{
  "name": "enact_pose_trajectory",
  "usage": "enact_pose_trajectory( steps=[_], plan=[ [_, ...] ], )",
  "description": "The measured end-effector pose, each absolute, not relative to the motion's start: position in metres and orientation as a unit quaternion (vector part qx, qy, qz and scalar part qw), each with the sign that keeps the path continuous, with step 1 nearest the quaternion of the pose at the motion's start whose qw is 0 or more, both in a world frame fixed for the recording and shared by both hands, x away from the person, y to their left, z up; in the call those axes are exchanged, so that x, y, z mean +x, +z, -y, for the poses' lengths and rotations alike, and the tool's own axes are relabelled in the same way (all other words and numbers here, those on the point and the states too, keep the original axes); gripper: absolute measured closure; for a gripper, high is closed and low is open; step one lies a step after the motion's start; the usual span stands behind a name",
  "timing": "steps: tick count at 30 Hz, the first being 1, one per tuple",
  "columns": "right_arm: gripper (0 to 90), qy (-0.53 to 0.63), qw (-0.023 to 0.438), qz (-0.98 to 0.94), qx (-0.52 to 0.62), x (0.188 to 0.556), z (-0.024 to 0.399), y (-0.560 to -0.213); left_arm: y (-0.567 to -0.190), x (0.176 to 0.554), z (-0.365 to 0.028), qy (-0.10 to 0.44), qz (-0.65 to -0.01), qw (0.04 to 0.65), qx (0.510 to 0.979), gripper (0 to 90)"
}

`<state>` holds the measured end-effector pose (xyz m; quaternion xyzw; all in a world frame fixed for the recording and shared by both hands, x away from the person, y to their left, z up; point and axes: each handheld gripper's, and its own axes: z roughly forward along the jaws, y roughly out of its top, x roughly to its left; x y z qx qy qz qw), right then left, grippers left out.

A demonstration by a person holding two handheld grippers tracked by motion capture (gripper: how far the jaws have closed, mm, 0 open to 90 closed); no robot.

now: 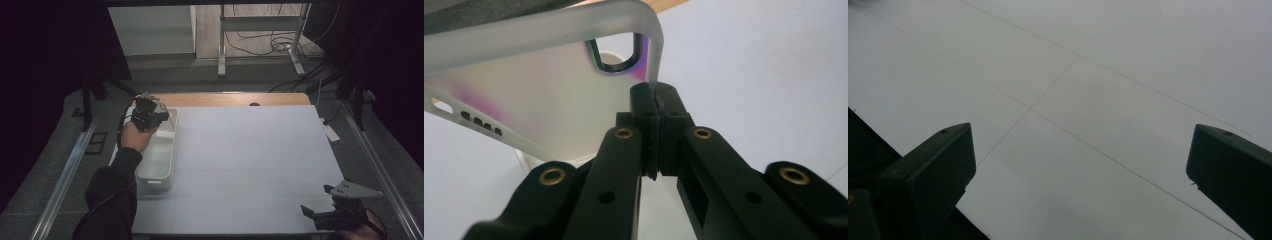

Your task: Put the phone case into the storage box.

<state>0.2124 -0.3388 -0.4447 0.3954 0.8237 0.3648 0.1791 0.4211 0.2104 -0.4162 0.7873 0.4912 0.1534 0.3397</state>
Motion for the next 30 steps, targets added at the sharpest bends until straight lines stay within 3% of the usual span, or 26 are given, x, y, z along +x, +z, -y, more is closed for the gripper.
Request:
enact_pose_trajectory(
  steps=[30],
  plan=[
    [0.5, 0.357, 0.176, -0.833, 0.384, 0.212, 0.336, -0.446, -0.448, 0.455, -0.203, 0.142, -0.521, 0.316, 0.780, 88.4]
  ],
)
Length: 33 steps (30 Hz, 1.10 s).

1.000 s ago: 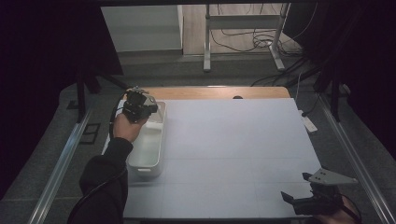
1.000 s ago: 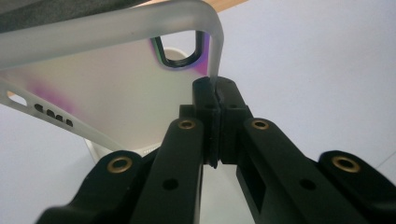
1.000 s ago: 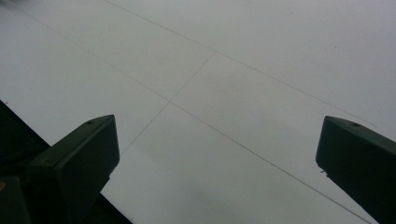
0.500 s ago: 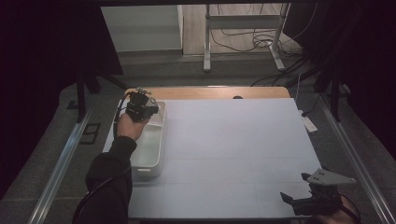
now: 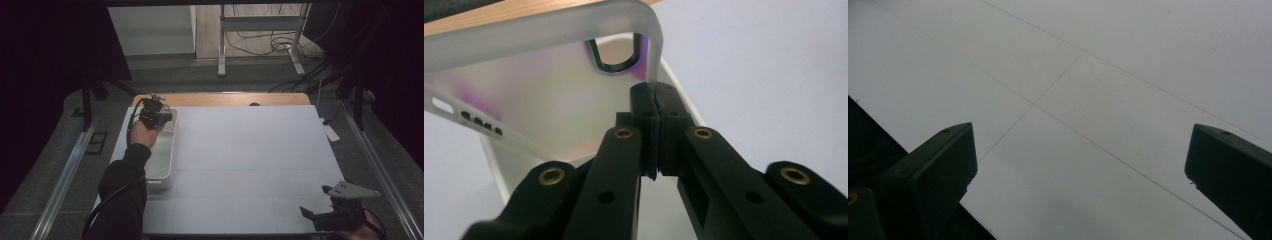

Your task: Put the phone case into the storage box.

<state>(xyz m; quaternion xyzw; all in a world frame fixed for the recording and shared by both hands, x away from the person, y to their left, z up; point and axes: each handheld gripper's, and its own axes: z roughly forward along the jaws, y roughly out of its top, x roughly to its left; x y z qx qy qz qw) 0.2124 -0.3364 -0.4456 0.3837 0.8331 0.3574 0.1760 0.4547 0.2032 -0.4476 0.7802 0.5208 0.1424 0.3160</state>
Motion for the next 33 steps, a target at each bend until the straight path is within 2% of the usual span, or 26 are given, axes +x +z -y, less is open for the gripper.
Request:
enact_pose_trajectory(
  steps=[14, 33],
  plan=[
    [0.6, 0.355, 0.175, -0.837, 0.377, 0.212, 0.335, -0.446, -0.453, 0.464, -0.199, 0.150, -0.526, 0.328, 0.770, 86.3],
    [0.8, 0.353, 0.176, -0.838, 0.376, 0.212, 0.335, -0.446, -0.451, 0.464, -0.201, 0.161, -0.524, 0.341, 0.764, 75.5]
  ],
)
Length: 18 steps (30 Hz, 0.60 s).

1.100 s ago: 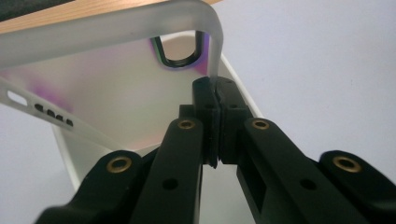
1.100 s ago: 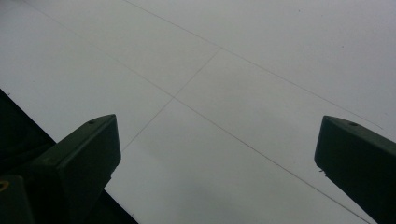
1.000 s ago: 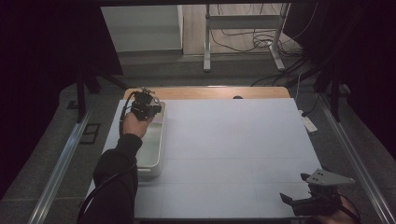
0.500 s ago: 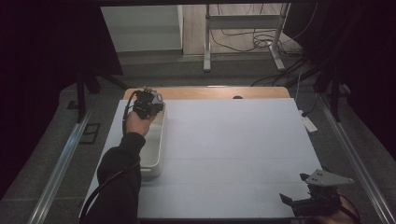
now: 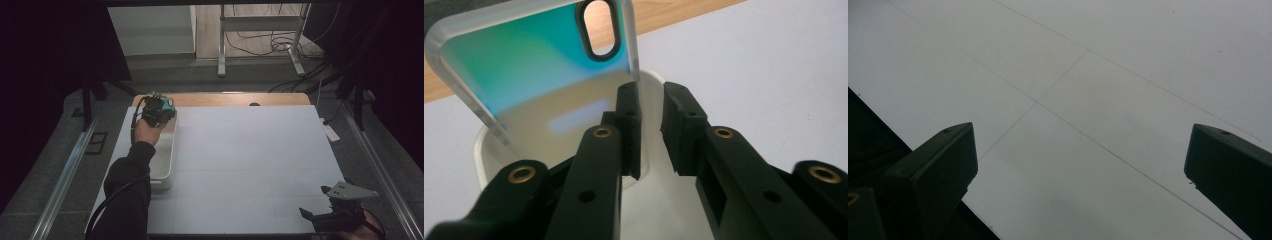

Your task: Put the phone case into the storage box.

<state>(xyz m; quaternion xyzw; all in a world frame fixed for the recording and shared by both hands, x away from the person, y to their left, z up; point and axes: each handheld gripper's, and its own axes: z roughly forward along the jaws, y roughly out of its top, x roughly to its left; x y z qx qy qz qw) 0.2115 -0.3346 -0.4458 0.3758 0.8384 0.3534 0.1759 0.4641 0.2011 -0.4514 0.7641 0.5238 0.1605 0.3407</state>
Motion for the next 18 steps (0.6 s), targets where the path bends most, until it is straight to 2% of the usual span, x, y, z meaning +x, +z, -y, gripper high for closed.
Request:
enact_pose_trajectory(
  steps=[18],
  plan=[
    [0.7, 0.352, 0.176, -0.837, 0.379, 0.2121, 0.3348, -0.4460, -0.4435, 0.4564, -0.2028, 0.155, -0.521, 0.364, 0.756, 58.3]
  ],
)
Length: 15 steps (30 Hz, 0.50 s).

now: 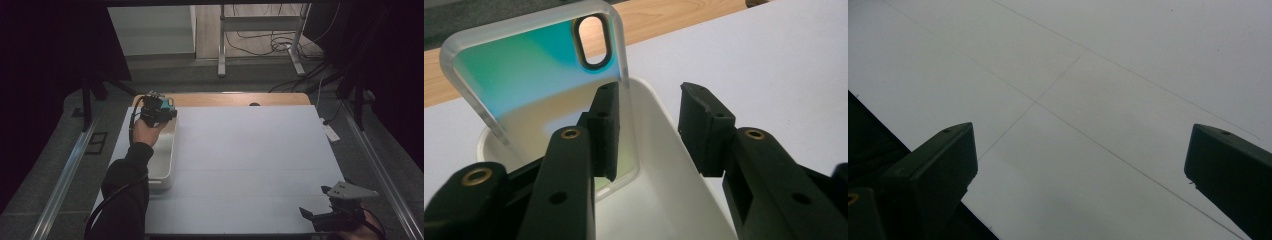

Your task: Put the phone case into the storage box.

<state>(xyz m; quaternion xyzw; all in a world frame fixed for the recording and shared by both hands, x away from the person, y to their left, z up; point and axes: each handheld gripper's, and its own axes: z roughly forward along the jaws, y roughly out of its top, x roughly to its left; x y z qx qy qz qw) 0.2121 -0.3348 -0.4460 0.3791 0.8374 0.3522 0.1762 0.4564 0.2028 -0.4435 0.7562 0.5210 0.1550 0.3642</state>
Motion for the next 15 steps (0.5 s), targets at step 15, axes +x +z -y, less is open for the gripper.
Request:
enact_pose_trajectory(
  steps=[15],
  plan=[
    [0.5, 0.352, 0.174, -0.836, 0.383, 0.213, 0.335, -0.446, -0.442, 0.445, -0.207, 0.155, -0.522, 0.386, 0.745, 37.5]
  ],
)
